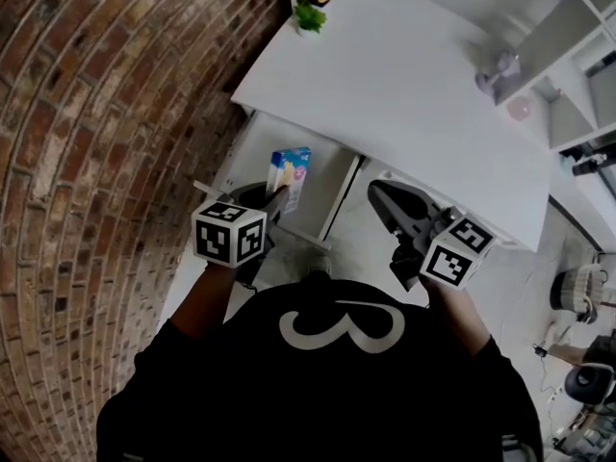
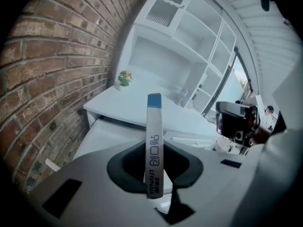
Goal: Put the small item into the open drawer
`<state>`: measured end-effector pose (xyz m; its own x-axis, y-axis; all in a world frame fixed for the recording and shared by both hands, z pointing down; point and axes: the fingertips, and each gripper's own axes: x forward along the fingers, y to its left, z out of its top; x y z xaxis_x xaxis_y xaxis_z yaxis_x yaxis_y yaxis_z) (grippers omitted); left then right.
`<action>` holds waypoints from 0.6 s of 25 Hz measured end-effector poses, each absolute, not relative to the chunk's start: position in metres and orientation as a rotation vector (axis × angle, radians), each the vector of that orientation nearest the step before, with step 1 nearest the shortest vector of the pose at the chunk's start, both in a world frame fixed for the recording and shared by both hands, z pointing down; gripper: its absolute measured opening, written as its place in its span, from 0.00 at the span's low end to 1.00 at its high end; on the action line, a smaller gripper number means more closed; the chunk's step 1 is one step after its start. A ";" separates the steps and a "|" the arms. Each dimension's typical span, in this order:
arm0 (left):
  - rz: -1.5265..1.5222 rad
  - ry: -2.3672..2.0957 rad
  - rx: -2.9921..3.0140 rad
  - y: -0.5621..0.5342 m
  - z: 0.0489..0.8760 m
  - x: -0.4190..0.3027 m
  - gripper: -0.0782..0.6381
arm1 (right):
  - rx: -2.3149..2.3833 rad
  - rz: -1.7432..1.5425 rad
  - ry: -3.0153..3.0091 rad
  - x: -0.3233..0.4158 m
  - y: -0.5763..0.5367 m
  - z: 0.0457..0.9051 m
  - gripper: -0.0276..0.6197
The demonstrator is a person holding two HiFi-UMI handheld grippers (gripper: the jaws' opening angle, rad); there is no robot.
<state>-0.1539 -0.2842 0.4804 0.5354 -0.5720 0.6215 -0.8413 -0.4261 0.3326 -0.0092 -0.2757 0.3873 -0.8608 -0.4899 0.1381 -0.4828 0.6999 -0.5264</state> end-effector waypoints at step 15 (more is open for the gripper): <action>0.844 -1.040 2.055 -0.337 0.574 -0.173 0.21 | -0.951 -0.973 2.840 0.004 -0.288 0.421 0.06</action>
